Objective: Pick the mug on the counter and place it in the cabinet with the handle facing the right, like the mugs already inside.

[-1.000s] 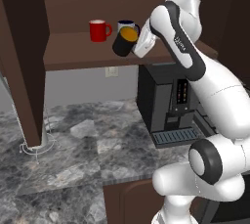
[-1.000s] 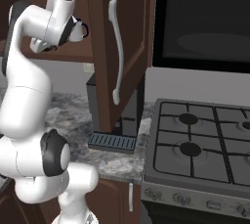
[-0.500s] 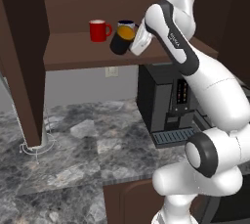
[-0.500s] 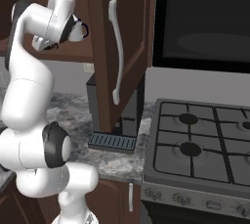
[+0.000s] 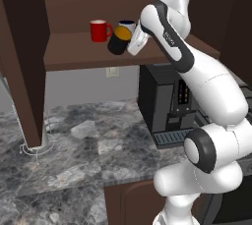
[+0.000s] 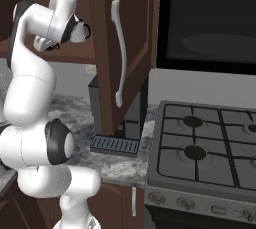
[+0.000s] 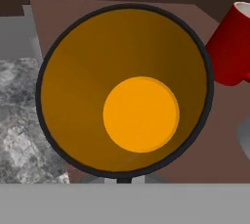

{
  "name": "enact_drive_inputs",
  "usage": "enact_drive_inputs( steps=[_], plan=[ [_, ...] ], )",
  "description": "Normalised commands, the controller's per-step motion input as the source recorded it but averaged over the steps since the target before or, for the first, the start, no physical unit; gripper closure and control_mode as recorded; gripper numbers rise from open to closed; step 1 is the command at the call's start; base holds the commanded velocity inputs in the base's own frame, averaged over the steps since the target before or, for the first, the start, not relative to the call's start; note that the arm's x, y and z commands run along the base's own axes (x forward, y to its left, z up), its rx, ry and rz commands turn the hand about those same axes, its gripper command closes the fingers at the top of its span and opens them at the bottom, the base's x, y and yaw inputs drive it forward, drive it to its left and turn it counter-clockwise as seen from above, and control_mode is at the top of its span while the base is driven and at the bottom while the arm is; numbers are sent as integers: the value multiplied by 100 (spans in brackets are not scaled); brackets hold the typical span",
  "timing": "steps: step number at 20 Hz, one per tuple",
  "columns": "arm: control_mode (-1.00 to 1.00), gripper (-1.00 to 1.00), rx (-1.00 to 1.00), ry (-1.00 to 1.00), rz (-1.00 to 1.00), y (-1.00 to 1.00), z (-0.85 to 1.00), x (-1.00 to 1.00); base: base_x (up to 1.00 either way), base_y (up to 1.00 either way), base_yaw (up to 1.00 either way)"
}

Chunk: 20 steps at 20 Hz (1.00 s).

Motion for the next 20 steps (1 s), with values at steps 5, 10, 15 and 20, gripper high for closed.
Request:
enact_drive_inputs(
  steps=[5, 10, 15, 20],
  plan=[
    [-100, 100, -1, 0, 0, 5, -5, 13, 0, 0, 0],
    [-100, 100, -1, 0, 0, 7, -4, 14, 0, 0, 0],
    [-100, 100, -3, 2, 0, 9, -8, 11, 0, 0, 0],
    [-100, 100, -3, 1, 0, 1, -15, 9, 0, 0, 0]
  ],
)
